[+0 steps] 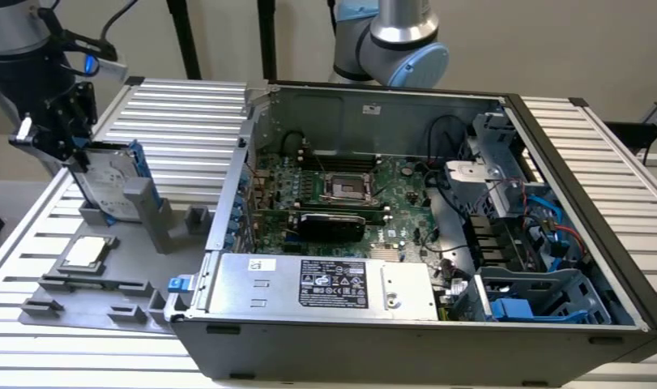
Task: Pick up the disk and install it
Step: 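Pick up the disk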
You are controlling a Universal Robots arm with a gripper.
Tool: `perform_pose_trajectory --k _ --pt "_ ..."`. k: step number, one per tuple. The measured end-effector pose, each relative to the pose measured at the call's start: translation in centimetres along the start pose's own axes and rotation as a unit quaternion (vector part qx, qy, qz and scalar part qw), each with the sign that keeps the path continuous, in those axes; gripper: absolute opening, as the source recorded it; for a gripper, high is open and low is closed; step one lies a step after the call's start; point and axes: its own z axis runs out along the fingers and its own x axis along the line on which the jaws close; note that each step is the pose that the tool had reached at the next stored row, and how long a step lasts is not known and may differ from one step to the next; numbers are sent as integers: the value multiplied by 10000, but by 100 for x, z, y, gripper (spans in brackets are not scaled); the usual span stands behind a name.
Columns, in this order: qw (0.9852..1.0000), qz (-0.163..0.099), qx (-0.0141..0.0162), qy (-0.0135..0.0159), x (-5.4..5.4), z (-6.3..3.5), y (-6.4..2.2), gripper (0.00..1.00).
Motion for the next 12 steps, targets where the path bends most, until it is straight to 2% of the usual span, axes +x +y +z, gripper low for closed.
perform_pose_trajectory --k 1,6,12 --pt "10000 1 -16 1 1 -1 -3 35" --pt "10000 3 -99 8 6 -3 -41 35" --pt "9999 2 -106 10 5 -3 -64 35"
